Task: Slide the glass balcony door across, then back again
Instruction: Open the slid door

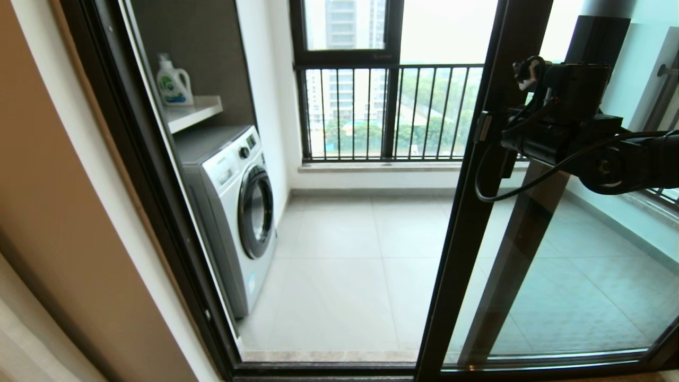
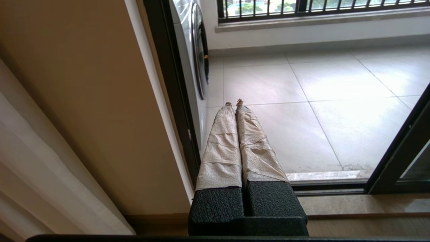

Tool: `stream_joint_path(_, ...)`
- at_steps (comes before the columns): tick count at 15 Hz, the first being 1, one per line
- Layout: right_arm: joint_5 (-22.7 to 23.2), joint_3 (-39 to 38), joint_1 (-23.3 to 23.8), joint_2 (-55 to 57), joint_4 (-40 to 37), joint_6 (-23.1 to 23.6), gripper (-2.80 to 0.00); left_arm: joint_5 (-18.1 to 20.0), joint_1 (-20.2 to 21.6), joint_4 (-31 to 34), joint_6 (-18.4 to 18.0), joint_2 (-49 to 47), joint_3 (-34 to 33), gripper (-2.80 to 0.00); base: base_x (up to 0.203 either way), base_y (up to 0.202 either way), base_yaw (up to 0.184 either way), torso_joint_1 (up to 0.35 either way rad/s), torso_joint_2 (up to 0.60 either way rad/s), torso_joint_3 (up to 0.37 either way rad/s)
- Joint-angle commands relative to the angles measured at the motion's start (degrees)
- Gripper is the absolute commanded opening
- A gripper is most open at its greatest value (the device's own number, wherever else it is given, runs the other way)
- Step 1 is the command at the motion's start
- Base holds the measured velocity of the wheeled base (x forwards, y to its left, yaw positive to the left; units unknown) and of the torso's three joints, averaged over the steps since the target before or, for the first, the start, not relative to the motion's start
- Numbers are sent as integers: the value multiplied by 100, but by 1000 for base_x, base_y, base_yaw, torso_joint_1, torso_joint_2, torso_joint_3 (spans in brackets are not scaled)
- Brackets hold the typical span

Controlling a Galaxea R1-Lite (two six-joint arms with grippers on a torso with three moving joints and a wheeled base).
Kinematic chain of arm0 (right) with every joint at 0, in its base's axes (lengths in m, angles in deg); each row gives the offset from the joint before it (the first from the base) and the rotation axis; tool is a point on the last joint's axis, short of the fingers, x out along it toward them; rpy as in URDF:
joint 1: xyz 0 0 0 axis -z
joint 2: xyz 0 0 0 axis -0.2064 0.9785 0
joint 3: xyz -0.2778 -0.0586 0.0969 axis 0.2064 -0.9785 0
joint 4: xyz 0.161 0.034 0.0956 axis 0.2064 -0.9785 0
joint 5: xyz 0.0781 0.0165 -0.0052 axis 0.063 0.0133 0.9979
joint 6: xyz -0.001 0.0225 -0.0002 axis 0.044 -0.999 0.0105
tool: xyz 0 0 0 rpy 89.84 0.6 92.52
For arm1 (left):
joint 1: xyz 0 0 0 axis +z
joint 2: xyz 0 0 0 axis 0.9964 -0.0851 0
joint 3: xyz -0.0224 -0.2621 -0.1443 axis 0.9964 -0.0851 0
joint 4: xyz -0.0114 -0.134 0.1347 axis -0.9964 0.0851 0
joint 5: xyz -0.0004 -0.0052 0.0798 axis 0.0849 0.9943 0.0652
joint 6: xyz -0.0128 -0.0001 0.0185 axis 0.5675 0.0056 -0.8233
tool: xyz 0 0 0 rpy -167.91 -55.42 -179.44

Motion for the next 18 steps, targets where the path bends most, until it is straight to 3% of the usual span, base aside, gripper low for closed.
stream_joint_path(1, 99, -19, 256, -12, 16, -4, -280, 0, 8, 0, -2, -9, 0, -280, 0, 0, 0, 0, 0, 0)
stream_joint_path(13, 561, -206, 1159, -36, 24, 21, -280, 0, 8, 0, -2, -9, 0, -280, 0, 0, 0, 0, 0, 0)
stream_joint_path(18, 605, -206, 1332, -37, 24, 22, -280, 0, 2, 0, -2, -9, 0, -280, 0, 0, 0, 0, 0, 0)
